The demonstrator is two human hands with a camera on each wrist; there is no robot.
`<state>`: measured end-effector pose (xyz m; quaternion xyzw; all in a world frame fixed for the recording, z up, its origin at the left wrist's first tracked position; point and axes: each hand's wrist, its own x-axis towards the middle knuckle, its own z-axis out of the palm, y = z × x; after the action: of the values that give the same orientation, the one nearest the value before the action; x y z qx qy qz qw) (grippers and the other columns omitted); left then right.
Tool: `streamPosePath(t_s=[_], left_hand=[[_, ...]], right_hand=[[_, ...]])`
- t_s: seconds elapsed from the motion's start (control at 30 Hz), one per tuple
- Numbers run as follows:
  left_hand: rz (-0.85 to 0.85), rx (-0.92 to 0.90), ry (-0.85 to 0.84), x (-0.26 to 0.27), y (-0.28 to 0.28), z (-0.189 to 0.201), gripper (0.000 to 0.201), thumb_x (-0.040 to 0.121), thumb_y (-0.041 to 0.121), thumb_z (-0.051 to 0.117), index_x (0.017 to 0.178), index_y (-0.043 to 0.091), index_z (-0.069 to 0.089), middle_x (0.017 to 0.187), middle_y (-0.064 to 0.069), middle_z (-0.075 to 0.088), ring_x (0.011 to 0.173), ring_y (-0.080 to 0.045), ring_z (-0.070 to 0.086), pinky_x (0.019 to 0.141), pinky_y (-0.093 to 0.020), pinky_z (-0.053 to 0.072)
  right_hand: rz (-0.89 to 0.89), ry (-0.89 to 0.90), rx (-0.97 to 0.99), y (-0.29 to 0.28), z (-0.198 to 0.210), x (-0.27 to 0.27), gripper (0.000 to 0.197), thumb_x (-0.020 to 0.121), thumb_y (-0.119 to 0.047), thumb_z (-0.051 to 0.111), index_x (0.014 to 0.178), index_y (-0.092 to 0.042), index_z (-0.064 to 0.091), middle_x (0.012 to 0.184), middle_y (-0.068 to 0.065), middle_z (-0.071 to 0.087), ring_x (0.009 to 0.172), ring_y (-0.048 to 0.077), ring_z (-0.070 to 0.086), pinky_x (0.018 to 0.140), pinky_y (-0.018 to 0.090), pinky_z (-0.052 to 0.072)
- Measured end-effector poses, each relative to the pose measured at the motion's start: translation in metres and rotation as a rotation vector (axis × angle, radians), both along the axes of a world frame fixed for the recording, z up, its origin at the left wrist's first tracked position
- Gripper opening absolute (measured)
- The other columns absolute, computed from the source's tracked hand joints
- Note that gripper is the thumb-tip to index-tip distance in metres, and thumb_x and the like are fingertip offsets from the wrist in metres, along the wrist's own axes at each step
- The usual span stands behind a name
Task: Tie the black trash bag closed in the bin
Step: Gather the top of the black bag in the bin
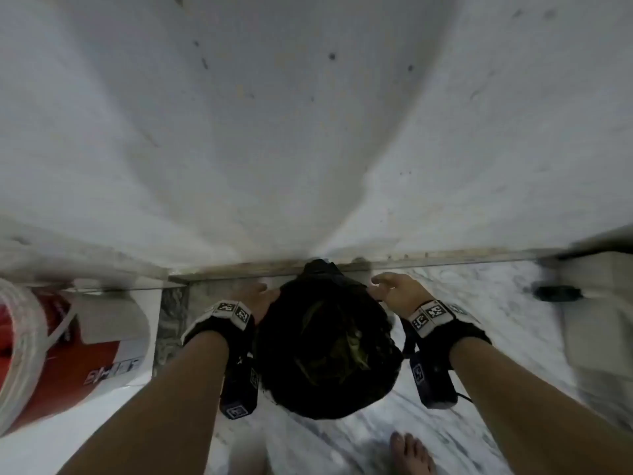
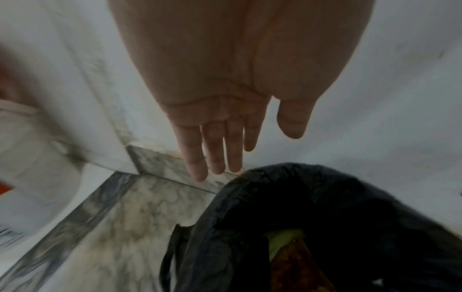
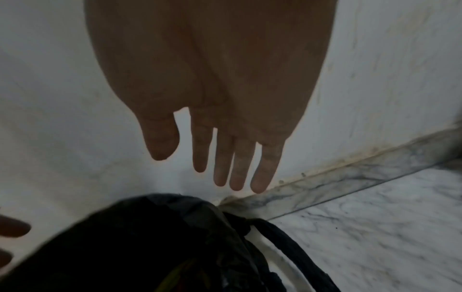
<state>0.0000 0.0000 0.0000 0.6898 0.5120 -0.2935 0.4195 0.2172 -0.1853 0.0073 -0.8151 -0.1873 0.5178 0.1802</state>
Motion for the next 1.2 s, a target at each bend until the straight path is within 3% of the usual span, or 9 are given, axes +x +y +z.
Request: streamPosePath(t_s=[0.1,0.23,0.43,0.6,0.73,0.9,0.97,1.03,1.2], left_hand=[[-0.061,0.030,-0.045,0.022,0.005,-0.045,0.065,0.086,0.062,0.030,0.140,0.027,0.042,0.151,-0.007,0.041,0.136,-0.027,0.040,0.110,-0.035,0.028],[-0.035,-0.024,-0.104,0.062,-0.001,-0.072,0.051,0.100,0.035,0.027,0.140,0.007,0.040,0.150,-0.013,0.040,0.137,-0.028,0.038,0.105,-0.026,0.027],[-0.083,-0.077,-0.097,0.082,0.003,-0.082,0.044,0.099,0.028,0.035,0.139,0.011,0.045,0.151,-0.013,0.039,0.136,-0.027,0.039,0.098,-0.021,0.026],[-0.065,-0.001,-0.141,0.102,0.004,-0.062,0.034,0.087,0.020,0.055,0.117,0.007,0.065,0.128,-0.016,0.062,0.114,-0.032,0.058,0.079,-0.029,0.042],[-0.071,0.127,-0.319,0.107,-0.007,-0.045,0.030,0.073,0.026,0.068,0.100,0.012,0.068,0.095,-0.011,0.068,0.090,-0.029,0.064,0.075,-0.033,0.049],[-0.244,0.259,-0.260,0.074,-0.014,-0.028,0.029,0.078,0.039,0.062,0.089,0.014,0.071,0.093,-0.014,0.071,0.090,-0.033,0.064,0.072,-0.030,0.045],[-0.292,0.309,-0.224,0.050,-0.014,-0.025,0.026,0.079,0.034,0.061,0.096,0.016,0.069,0.098,-0.015,0.072,0.094,-0.035,0.065,0.074,-0.032,0.046],[-0.282,0.349,-0.207,0.022,-0.011,-0.025,0.026,0.079,0.030,0.061,0.101,0.020,0.069,0.101,-0.015,0.072,0.096,-0.035,0.065,0.077,-0.034,0.049],[-0.289,0.425,0.007,-0.060,-0.011,-0.013,0.026,0.083,0.023,0.052,0.097,0.020,0.074,0.102,-0.013,0.073,0.094,-0.034,0.066,0.079,-0.036,0.053]], right_hand=[[-0.062,0.053,0.105,0.018,-0.057,0.002,0.036,0.087,-0.027,0.061,0.120,-0.013,0.062,0.115,0.007,0.063,0.114,0.027,0.058,0.101,0.036,0.043],[-0.022,0.134,0.114,0.046,-0.095,0.000,0.037,0.093,-0.023,0.051,0.126,-0.009,0.059,0.136,0.013,0.056,0.129,0.027,0.048,0.111,0.034,0.032],[0.040,0.057,-0.061,0.054,-0.109,0.006,0.039,0.088,-0.021,0.055,0.122,0.000,0.060,0.132,0.019,0.058,0.123,0.033,0.052,0.093,0.031,0.042],[0.034,-0.052,0.228,0.060,-0.090,0.007,0.024,0.080,-0.002,0.058,0.064,-0.018,0.063,0.073,0.005,0.064,0.075,0.020,0.058,0.059,0.020,0.042],[0.036,-0.077,0.407,0.059,-0.073,-0.002,0.010,0.085,-0.010,0.057,0.077,-0.016,0.056,0.066,0.000,0.052,0.064,0.016,0.049,0.061,0.022,0.040],[0.354,-0.279,0.345,0.030,-0.040,0.003,0.020,0.078,-0.038,0.070,0.071,-0.029,0.053,0.067,-0.014,0.054,0.065,0.010,0.054,0.059,0.023,0.036],[0.568,-0.338,0.217,0.014,-0.028,0.003,0.016,0.082,-0.037,0.067,0.087,-0.021,0.067,0.085,0.002,0.068,0.082,0.026,0.061,0.067,0.023,0.033],[0.599,-0.401,0.155,-0.002,-0.027,0.004,0.022,0.089,-0.030,0.058,0.098,-0.013,0.067,0.100,0.016,0.068,0.095,0.033,0.061,0.070,0.028,0.035],[0.560,-0.366,-0.048,-0.050,-0.025,-0.009,0.011,0.089,-0.023,0.048,0.083,-0.019,0.056,0.089,0.014,0.063,0.085,0.033,0.058,0.067,0.032,0.038]])
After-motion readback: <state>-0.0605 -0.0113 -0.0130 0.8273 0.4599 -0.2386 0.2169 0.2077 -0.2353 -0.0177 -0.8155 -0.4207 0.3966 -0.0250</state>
